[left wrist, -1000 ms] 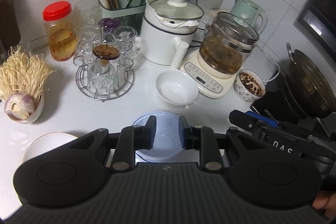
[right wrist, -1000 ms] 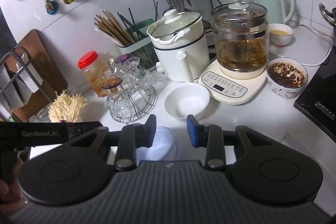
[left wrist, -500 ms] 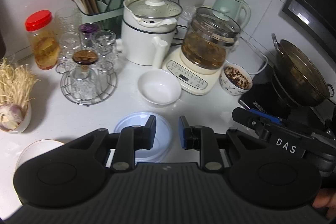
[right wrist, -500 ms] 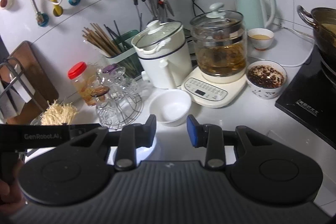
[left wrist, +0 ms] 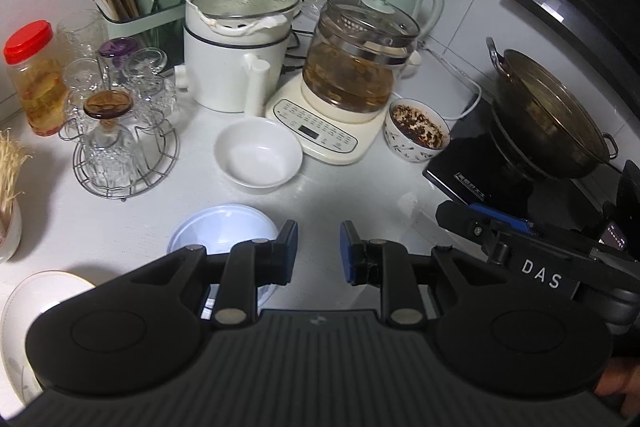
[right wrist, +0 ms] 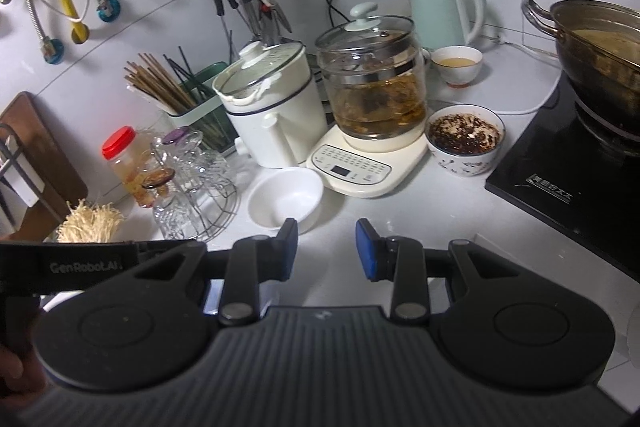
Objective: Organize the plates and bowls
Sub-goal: 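Move both grippers toward the white ceramic bowl by the tea maker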
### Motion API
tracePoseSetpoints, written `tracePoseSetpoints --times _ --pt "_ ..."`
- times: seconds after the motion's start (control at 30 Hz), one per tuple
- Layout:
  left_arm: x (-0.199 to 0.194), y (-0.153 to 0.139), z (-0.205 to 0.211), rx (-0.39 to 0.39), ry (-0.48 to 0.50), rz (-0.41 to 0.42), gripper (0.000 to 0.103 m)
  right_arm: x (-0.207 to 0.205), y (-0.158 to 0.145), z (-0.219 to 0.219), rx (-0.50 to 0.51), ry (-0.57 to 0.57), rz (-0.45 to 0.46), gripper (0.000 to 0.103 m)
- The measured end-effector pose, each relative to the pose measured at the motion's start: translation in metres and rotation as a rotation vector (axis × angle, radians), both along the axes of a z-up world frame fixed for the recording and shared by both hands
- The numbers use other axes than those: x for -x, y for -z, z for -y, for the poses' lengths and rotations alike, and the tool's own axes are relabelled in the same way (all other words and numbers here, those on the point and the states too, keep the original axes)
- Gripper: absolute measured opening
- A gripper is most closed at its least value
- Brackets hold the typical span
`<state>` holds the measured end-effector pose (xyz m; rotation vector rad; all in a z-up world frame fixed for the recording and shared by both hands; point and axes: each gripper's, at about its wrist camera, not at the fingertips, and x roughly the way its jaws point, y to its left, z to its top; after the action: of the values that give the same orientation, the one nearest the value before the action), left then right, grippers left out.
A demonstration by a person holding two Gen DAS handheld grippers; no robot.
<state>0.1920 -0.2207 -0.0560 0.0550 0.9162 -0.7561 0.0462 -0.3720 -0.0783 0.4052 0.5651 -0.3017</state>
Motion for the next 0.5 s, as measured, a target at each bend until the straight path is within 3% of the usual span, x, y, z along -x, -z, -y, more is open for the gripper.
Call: tracePoseSetpoints --times 0.27,0.5 --pt "-0.008 0.006 0.007 -0.001 -0.007 -0.023 0.027 -0.002 0.004 0.009 -0.021 0.018 -0.006 0.036" --pt "-0.024 0.013 0.017 -0.018 -0.025 -0.042 0.035 -0.017 0.010 0.023 -0.057 0.008 -0.013 0.036"
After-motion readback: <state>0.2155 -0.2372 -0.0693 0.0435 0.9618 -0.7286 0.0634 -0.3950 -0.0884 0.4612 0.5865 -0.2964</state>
